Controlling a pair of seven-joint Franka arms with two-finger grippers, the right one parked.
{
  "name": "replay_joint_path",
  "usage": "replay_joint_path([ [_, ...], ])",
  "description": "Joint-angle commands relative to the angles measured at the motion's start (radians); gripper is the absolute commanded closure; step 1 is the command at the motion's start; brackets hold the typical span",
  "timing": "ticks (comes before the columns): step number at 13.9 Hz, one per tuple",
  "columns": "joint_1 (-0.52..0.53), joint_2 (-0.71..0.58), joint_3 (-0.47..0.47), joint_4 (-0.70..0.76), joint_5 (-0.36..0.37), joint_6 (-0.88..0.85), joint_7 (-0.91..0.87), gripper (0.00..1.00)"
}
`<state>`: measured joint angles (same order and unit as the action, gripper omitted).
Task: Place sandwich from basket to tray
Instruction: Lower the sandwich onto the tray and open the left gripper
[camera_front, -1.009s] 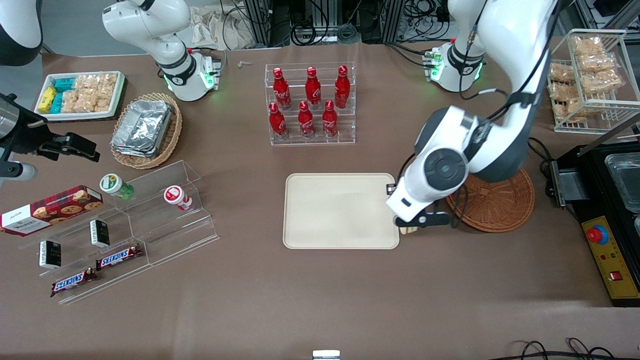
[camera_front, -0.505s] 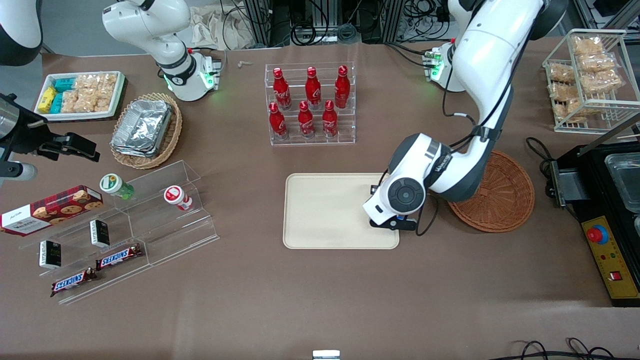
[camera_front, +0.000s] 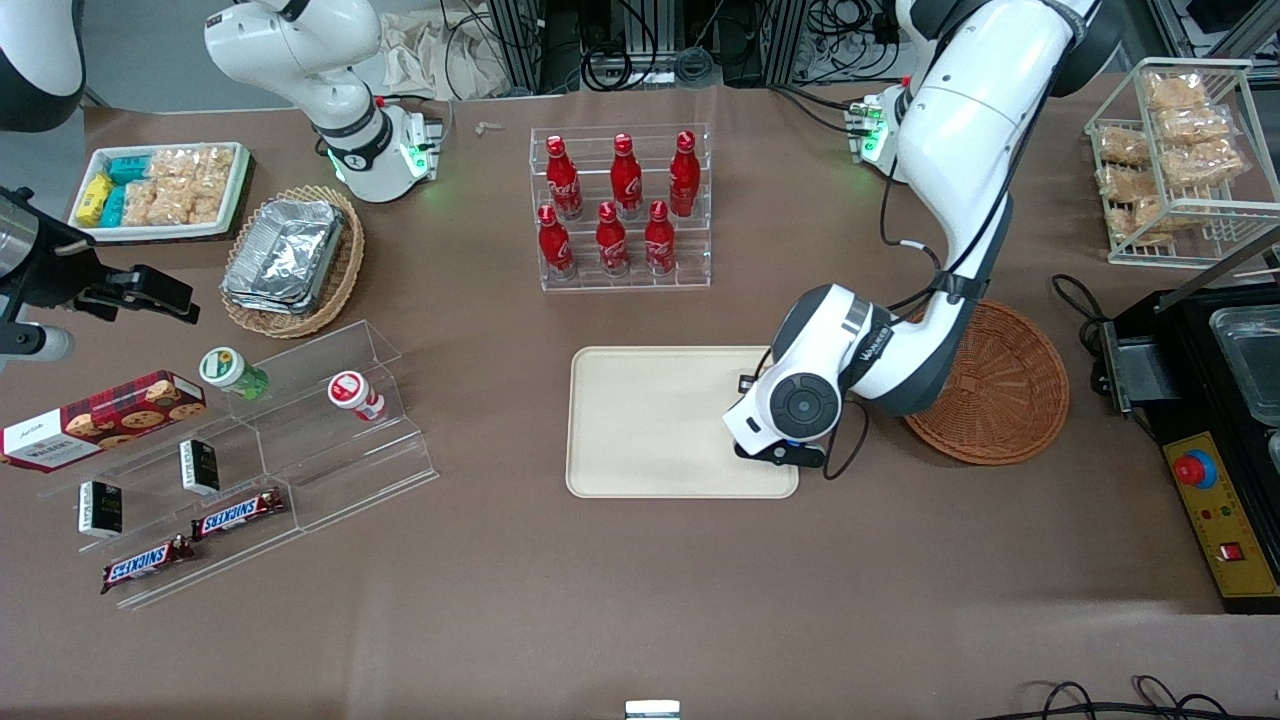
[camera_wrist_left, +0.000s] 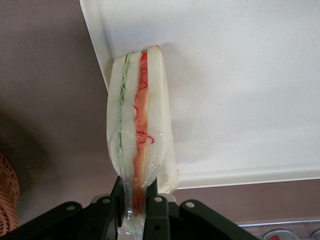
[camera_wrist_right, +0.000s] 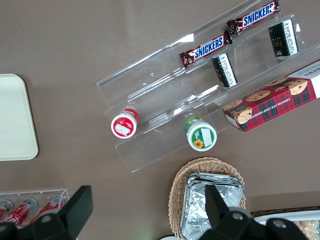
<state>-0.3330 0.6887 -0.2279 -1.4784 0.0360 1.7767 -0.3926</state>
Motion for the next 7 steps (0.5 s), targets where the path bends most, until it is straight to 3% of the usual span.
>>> replay_joint_path([
  [1, 0.003, -0.012, 0.005, 0.023, 0.004, -0.025, 0.011, 0.01],
  [7, 0.113, -0.153, 0.010, 0.032, -0.010, -0.161, 0.012, 0.00],
])
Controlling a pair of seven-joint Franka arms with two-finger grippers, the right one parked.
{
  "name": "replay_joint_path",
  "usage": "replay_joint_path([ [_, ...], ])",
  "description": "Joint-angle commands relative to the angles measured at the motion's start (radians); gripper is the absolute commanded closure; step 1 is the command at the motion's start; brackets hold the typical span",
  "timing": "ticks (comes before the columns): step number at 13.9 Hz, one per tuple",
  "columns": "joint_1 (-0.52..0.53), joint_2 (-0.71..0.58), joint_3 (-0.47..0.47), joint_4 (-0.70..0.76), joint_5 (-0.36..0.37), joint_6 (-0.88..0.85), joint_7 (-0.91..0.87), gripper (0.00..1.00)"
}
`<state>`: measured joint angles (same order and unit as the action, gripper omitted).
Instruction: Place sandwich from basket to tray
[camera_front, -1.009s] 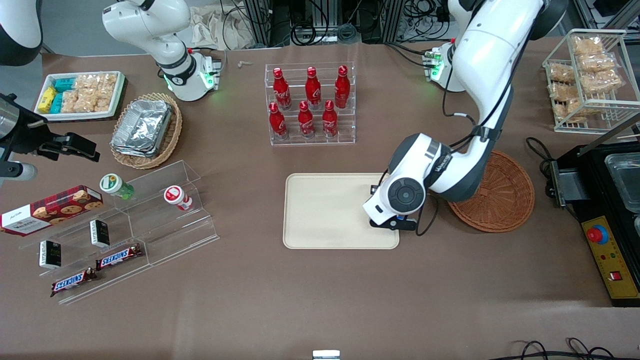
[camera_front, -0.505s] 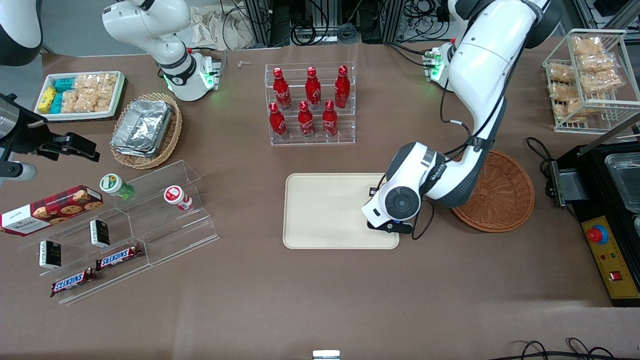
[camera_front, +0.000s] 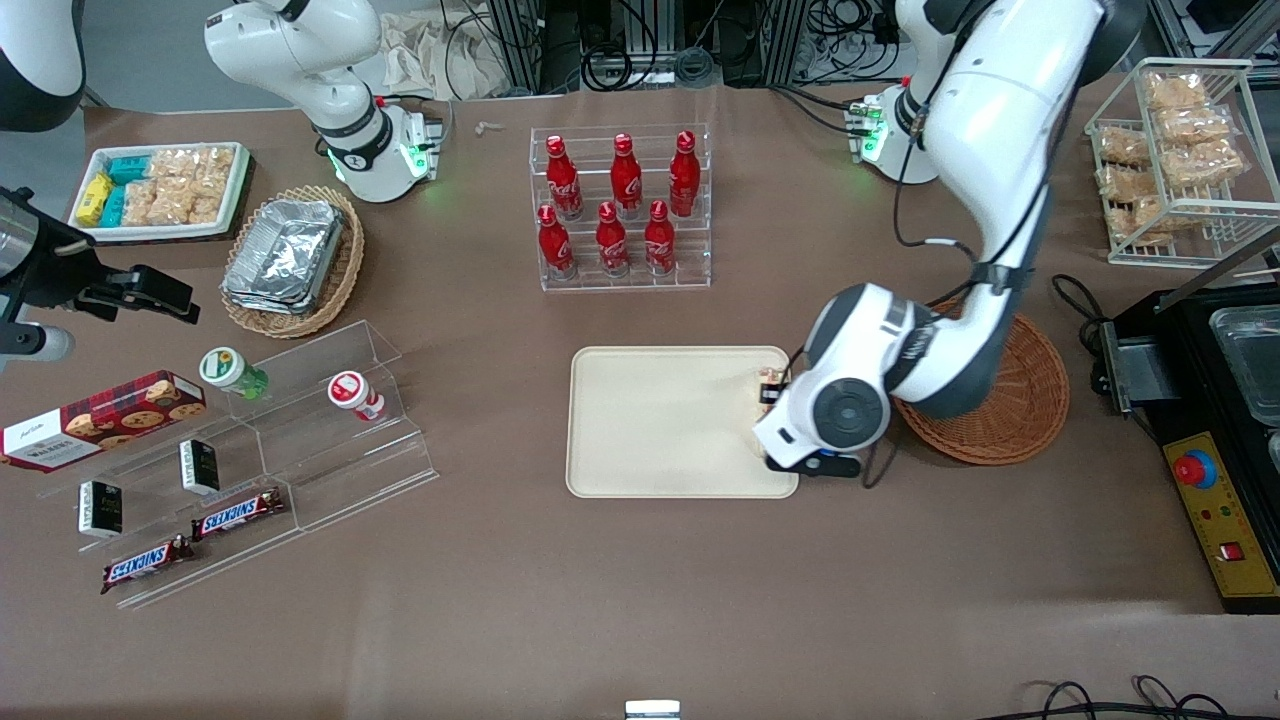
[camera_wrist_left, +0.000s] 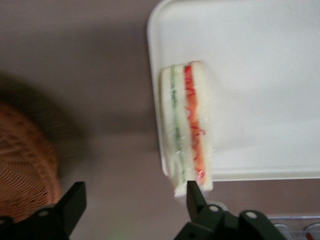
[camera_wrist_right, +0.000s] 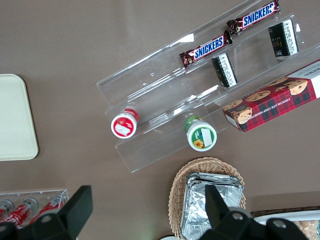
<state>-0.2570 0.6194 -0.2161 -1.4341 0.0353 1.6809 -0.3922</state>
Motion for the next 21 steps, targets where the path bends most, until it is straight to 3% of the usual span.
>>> replay_joint_path([
  [1, 0.053, -0.122, 0.000, -0.011, -0.002, -0.090, 0.012, 0.00],
  [7, 0.159, -0.294, 0.032, -0.006, 0.021, -0.112, 0.018, 0.00],
  [9, 0.197, -0.342, 0.032, -0.005, 0.086, -0.112, 0.182, 0.00],
  [11, 0.277, -0.366, 0.029, -0.002, 0.066, -0.116, 0.336, 0.00],
  [13, 0.312, -0.375, 0.030, 0.023, 0.017, -0.118, 0.335, 0.00],
  [21, 0.383, -0.377, 0.032, 0.047, 0.024, -0.127, 0.335, 0.00],
])
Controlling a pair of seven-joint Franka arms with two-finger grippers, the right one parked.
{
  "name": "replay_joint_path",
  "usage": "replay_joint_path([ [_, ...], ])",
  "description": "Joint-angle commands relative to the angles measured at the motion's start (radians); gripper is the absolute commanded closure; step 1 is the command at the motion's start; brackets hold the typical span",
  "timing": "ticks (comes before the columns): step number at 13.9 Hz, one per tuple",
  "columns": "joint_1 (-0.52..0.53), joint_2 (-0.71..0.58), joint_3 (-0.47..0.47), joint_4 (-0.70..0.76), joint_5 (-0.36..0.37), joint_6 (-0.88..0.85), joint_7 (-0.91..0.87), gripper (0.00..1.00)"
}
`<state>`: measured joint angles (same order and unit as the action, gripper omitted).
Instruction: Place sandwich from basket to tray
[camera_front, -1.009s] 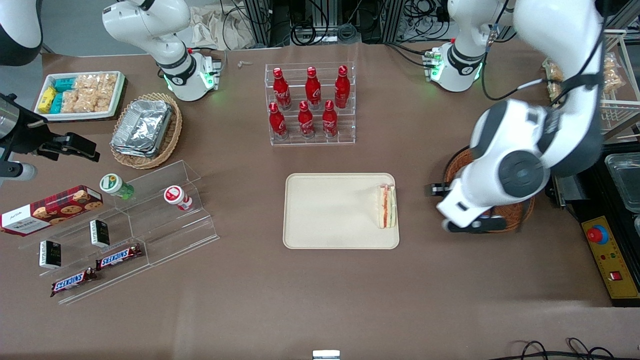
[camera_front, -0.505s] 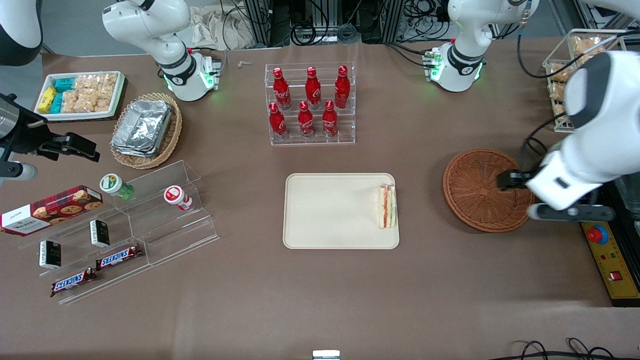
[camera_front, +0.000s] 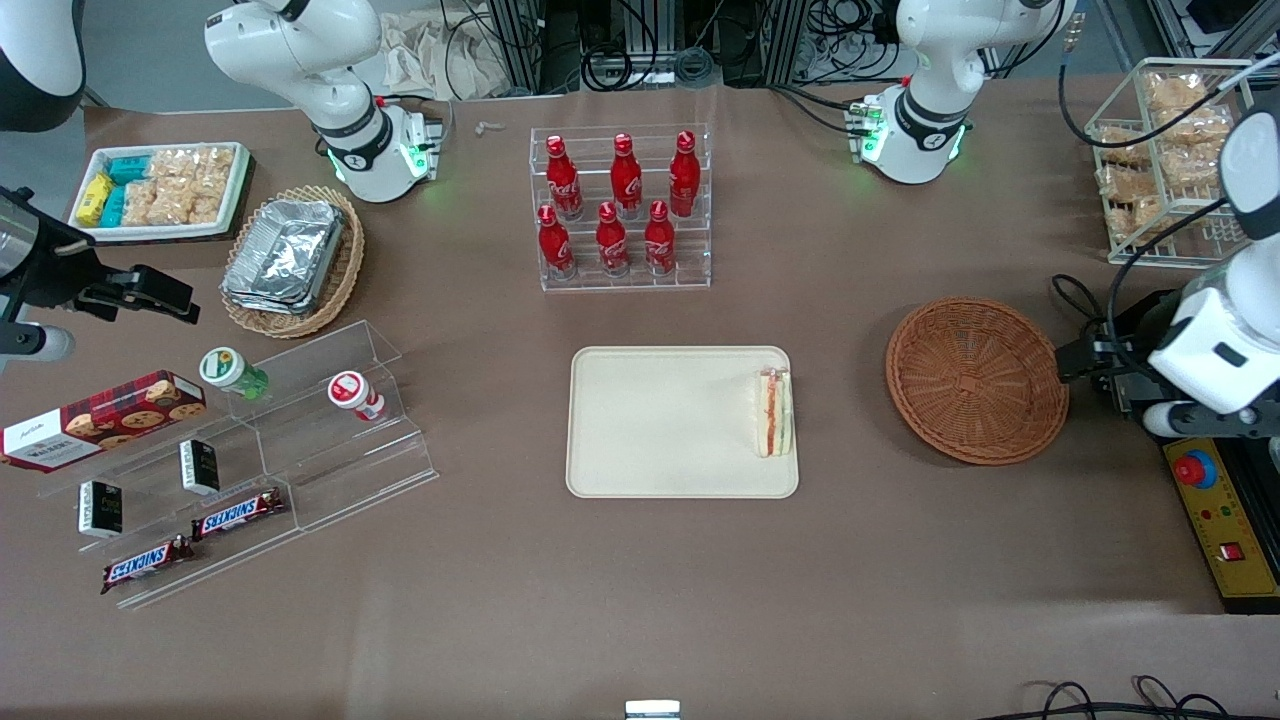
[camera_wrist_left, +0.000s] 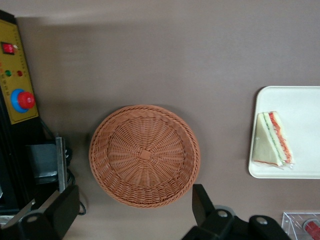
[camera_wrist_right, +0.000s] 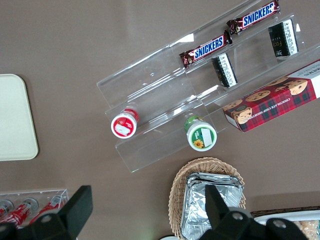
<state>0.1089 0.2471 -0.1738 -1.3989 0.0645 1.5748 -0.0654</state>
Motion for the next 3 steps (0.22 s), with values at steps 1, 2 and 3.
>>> replay_joint_path([
  [1, 0.014, -0.002, -0.012, 0.011, -0.003, -0.021, 0.003, 0.00],
  [2, 0.014, -0.005, -0.012, 0.011, -0.003, -0.021, -0.011, 0.00],
  [3, 0.012, -0.005, -0.012, 0.009, -0.003, -0.021, -0.013, 0.00],
])
